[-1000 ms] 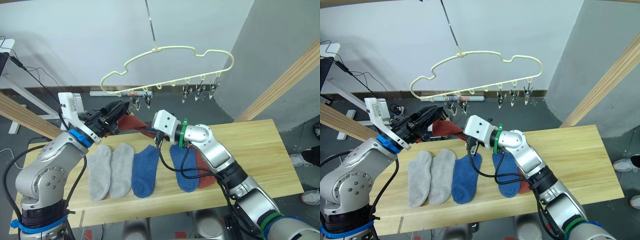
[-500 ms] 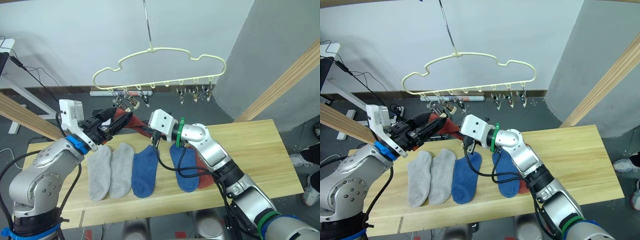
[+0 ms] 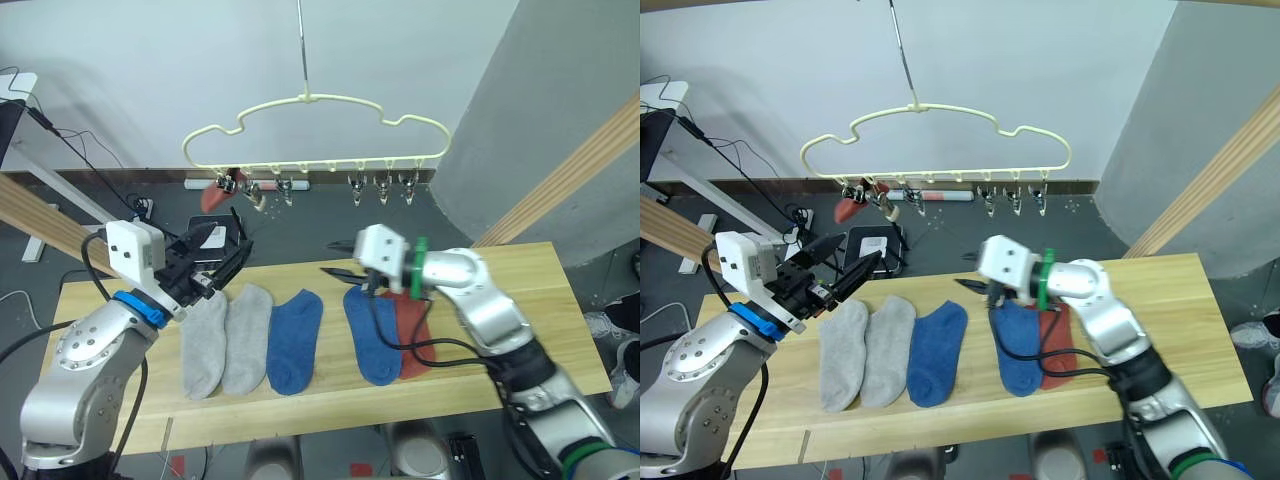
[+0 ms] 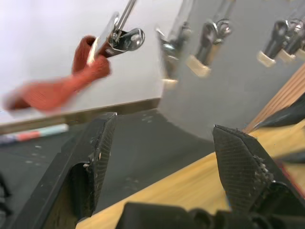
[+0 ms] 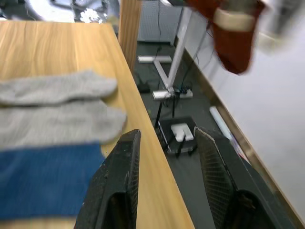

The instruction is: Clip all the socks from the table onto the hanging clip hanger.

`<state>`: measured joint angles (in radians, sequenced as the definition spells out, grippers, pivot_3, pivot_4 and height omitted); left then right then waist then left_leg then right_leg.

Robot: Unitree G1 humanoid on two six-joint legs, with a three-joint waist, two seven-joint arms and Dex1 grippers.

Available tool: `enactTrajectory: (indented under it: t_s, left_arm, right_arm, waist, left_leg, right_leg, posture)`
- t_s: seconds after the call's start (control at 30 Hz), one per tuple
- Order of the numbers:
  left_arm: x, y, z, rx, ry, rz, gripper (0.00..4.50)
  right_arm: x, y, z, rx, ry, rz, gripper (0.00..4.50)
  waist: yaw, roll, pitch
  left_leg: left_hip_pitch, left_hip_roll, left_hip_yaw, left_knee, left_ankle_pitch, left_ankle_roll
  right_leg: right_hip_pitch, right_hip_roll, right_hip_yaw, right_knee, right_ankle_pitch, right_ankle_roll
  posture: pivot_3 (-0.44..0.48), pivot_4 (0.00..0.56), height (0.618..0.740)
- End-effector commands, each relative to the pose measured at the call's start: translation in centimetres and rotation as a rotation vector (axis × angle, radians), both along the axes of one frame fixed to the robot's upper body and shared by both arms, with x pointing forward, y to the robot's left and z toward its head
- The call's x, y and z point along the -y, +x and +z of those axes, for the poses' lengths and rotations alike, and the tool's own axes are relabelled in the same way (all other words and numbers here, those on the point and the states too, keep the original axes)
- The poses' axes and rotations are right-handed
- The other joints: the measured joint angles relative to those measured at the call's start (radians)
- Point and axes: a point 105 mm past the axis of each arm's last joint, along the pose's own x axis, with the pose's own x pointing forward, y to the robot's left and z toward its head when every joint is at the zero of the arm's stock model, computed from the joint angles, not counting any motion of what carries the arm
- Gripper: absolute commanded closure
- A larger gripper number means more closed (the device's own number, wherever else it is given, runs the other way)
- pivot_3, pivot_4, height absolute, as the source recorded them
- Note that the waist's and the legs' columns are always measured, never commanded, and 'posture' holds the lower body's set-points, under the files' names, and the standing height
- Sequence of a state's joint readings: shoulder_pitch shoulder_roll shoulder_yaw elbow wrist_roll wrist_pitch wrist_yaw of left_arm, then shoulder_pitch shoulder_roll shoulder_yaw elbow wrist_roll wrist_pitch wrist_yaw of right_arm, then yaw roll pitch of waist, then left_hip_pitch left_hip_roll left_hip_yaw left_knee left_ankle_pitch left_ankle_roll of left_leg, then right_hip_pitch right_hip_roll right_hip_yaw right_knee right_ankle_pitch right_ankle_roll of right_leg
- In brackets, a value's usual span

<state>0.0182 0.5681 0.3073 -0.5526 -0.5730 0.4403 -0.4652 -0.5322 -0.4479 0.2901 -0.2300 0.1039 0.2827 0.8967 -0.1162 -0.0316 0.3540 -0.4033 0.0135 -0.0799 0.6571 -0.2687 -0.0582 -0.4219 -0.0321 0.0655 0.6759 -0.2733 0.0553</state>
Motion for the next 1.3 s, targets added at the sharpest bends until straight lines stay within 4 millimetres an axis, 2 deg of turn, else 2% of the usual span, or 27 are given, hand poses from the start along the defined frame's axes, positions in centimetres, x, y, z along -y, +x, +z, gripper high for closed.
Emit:
enactTrajectory:
  t_s: [0.03,0.1,0.2,0.37,0.5,0.6,0.7,1.3]
  left_arm:
    - [1.0,-0.6,1.3,0.107,0.021,0.007,0.96]
    - [1.3,-0.6,1.3,0.140,0.006,0.046,0.96]
    - [2.1,-0.7,1.3,0.183,-0.002,0.074,0.96]
    - [3.1,-0.4,1.3,0.212,-0.020,0.077,0.96]
    - [3.7,-0.2,1.4,0.242,-0.043,0.081,0.96]
    - [3.6,0.0,1.3,0.249,-0.058,0.105,1.54]
    - [3.8,0.4,1.2,0.250,-0.061,0.105,2.44]
    - [3.3,3.3,1.9,0.283,-0.095,0.132,2.44]
  right_arm:
    - [1.1,-2.0,2.2,0.014,0.035,0.052,2.67]
    - [3.5,-3.0,3.7,-0.004,0.058,0.037,2.67]
    - [5.8,-4.1,5.4,-0.030,0.084,-0.001,2.67]
    - [6.9,-4.9,6.6,-0.063,0.099,-0.050,2.67]
    - [7.3,-5.5,6.8,-0.080,0.109,-0.084,2.67]
    - [7.4,-5.3,7.2,-0.063,0.125,-0.113,2.64]
    - [7.3,-5.2,7.6,-0.050,0.142,-0.128,2.64]
    - [7.2,-5.6,7.8,-0.052,0.146,-0.140,2.64]
  waist:
    - [0.001,0.000,0.000]
    - [0.003,0.000,0.000]
    - [0.005,0.000,0.000]
    - [0.002,0.000,0.000]
    - [0.002,0.000,0.000]
    - [0.000,0.000,0.000]
    - [0.001,0.000,0.000]
    - [-0.020,0.000,0.000]
  left_leg:
    - [0.000,0.000,0.000,0.000,0.000,0.000]
    - [0.000,-0.001,0.000,0.000,0.000,0.000]
    - [-0.001,-0.001,0.001,0.001,0.000,0.000]
    - [-0.001,-0.002,0.003,0.002,0.000,0.000]
    - [-0.002,-0.002,0.004,0.002,0.000,0.000]
    - [-0.002,-0.002,0.005,0.003,0.000,0.000]
    - [-0.002,-0.002,0.005,0.003,0.000,0.000]
    - [-0.003,-0.002,0.005,0.004,0.000,0.000]
  right_leg:
    - [0.000,0.001,0.000,0.000,0.000,0.000]
    - [0.000,0.003,0.000,0.000,0.000,0.000]
    - [0.001,0.003,0.000,0.000,0.000,0.000]
    - [0.001,0.005,0.000,0.000,0.000,0.001]
    - [0.001,0.007,0.000,0.000,0.001,0.001]
    - [0.001,0.008,0.001,0.000,0.001,0.001]
    - [0.001,0.008,0.001,0.000,0.000,0.001]
    - [0.001,0.008,0.000,0.000,0.001,0.001]
  posture:
    - [-0.179,0.347,0.737]
    - [-0.188,0.346,0.737]
    - [-0.204,0.346,0.737]
    - [-0.232,0.343,0.737]
    - [-0.247,0.342,0.737]
    - [-0.256,0.343,0.737]
    - [-0.258,0.344,0.737]
    - [-0.295,0.339,0.737]
